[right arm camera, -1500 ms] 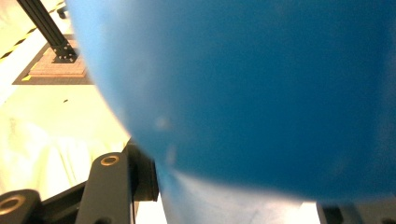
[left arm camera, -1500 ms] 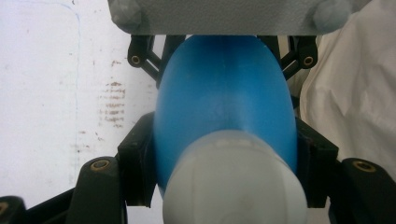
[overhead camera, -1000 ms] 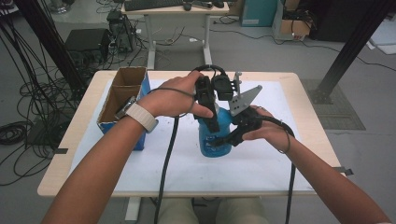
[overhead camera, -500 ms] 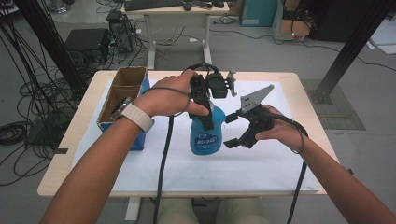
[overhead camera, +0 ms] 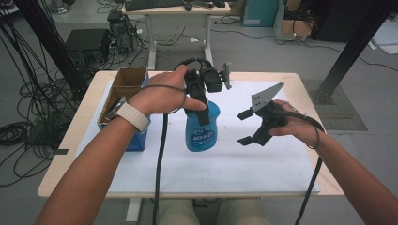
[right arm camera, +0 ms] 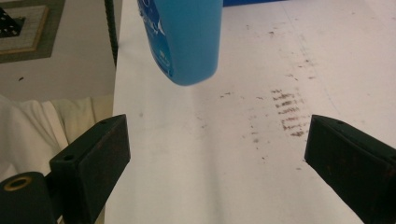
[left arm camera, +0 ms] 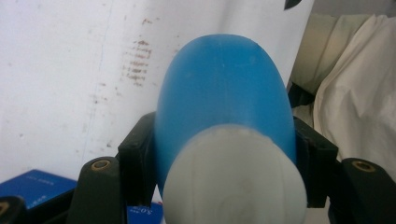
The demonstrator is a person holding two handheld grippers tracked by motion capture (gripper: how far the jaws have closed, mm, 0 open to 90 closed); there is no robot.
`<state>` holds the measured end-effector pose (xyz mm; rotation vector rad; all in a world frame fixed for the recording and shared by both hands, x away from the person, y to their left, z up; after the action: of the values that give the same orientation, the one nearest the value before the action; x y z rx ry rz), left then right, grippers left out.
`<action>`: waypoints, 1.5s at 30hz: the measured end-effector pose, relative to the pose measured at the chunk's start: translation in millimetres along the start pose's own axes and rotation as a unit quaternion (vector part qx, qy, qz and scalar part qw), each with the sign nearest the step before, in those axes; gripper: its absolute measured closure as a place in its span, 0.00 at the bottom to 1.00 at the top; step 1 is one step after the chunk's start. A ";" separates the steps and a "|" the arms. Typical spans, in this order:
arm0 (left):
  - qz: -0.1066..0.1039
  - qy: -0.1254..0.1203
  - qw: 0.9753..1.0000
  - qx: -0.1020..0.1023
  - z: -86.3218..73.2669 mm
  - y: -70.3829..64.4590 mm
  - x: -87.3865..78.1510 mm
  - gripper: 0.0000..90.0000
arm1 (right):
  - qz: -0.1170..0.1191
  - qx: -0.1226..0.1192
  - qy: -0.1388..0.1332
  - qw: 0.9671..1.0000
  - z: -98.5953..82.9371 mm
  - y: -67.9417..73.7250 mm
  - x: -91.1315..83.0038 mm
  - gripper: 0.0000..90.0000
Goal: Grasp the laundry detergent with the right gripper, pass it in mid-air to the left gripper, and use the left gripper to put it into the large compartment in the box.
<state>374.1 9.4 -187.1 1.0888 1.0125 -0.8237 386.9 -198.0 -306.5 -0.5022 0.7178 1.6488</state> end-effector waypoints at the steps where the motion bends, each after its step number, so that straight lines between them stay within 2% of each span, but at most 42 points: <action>1: -0.002 0.006 1.000 -0.010 -1.0 1.8 -0.7 0.42 | -0.002 0.002 0.003 1.000 -0.3 0.1 -2.5 0.08; 2: -0.002 0.010 1.000 -0.023 -2.3 3.2 -1.3 0.42 | -0.004 0.003 0.004 1.000 -0.5 0.0 -5.1 0.08; 7: 0.003 0.018 0.998 -0.056 -5.6 8.7 -4.7 0.42 | -0.010 0.003 0.011 1.000 -1.9 0.4 -16.8 0.04; 10: 0.010 0.026 0.997 -0.072 -7.3 11.9 -7.0 0.42 | -0.013 0.002 0.023 1.000 -3.6 0.4 -21.9 0.04; 11: 0.013 0.022 0.997 -0.076 -7.7 13.2 -7.4 0.42 | -0.014 0.002 0.028 1.000 -4.3 0.3 -23.4 0.04; 12: 0.011 0.023 0.997 -0.074 -8.4 16.0 -8.1 0.42 | -0.015 0.003 0.031 0.999 -5.1 0.3 -24.9 0.04; 17: 0.021 0.028 0.993 -0.109 -12.5 21.3 -11.0 0.42 | -0.027 0.007 0.049 0.998 -8.3 -0.7 -33.1 0.04; 23: 0.028 0.031 0.990 -0.135 -16.5 26.7 -10.9 0.42 | -0.044 0.013 0.071 0.996 -10.5 -1.2 -41.5 0.04; 24: 0.029 0.032 0.989 -0.143 -17.3 27.6 -10.3 0.42 | -0.046 0.012 0.075 0.996 -10.8 -1.4 -42.7 0.04; 30: 0.035 0.044 0.985 -0.162 -20.5 33.7 -9.7 0.42 | -0.064 0.023 0.090 0.994 -13.4 -1.9 -50.4 0.04; 34: 0.041 0.044 0.981 -0.182 -22.0 37.0 -9.4 0.42 | -0.072 0.026 0.099 0.992 -14.5 -1.7 -54.7 0.04; 35: 0.042 0.046 0.981 -0.183 -22.3 38.1 -9.3 0.42 | -0.080 0.034 0.082 0.993 -15.6 -0.3 -53.2 0.04; 45: 0.045 0.048 0.978 -0.200 -23.5 42.9 -9.6 0.42 | -0.085 0.037 0.088 0.992 -15.9 0.4 -58.0 0.04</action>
<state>404.3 44.1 -168.0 0.8255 1.1437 -0.4694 397.1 -250.3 -278.7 -0.6446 0.8388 1.4252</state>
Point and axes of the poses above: each handheld gripper's, and its own axes: x roughly forward along the jaws, z roughly out of its top, y roughly to its left, the point moved 2 cm from there along x, roughly forward along the jaws, and after that the axes turned 15 degrees about z, right-handed, at the moved point
